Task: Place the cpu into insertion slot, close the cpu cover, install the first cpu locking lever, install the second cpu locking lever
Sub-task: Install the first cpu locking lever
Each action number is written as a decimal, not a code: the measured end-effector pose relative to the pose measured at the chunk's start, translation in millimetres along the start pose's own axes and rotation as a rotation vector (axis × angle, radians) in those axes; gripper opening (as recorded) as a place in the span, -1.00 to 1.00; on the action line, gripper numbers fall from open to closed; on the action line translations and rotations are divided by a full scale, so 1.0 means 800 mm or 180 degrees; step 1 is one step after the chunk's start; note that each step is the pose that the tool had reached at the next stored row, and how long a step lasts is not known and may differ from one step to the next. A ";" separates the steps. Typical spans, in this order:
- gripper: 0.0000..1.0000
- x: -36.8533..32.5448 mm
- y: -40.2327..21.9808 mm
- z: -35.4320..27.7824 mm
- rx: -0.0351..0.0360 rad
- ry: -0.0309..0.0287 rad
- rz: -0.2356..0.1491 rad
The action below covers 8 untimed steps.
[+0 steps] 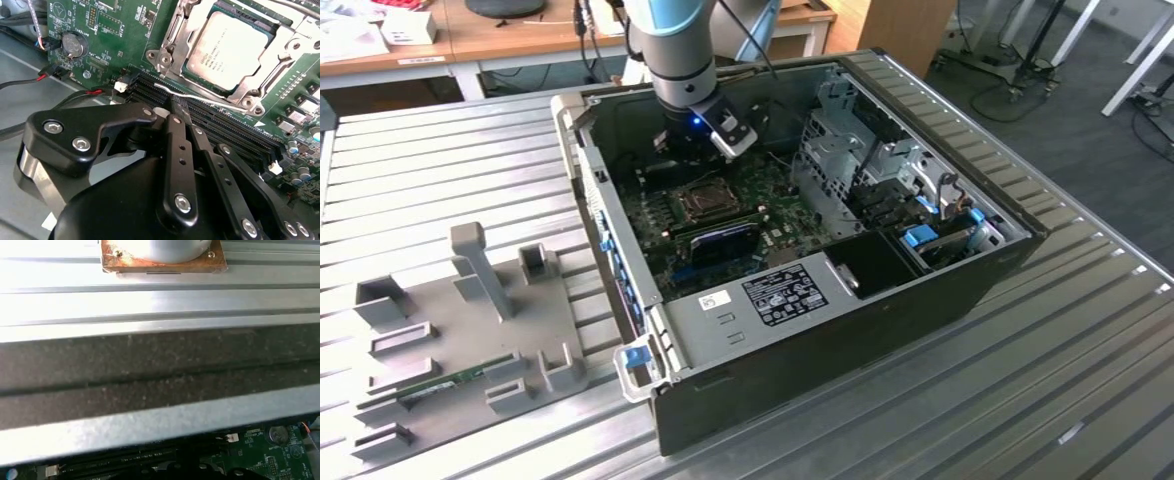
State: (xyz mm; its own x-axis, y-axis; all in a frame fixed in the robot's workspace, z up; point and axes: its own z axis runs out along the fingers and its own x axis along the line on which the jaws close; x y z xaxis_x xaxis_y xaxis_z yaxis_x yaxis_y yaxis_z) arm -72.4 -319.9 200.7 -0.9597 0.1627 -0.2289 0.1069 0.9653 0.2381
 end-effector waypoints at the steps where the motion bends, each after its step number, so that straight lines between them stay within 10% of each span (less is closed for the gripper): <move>1: -0.80 -0.0001 0.0001 -0.0003 0.0003 0.0000 -0.0001; 8: -0.80 -0.0038 0.0040 -0.0160 0.0004 0.0000 -0.0001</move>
State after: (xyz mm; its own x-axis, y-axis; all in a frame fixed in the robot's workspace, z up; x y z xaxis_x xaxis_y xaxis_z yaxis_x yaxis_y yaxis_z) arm -72.4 -319.9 214.3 -0.9598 0.1625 -0.2290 0.1070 0.9657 0.2368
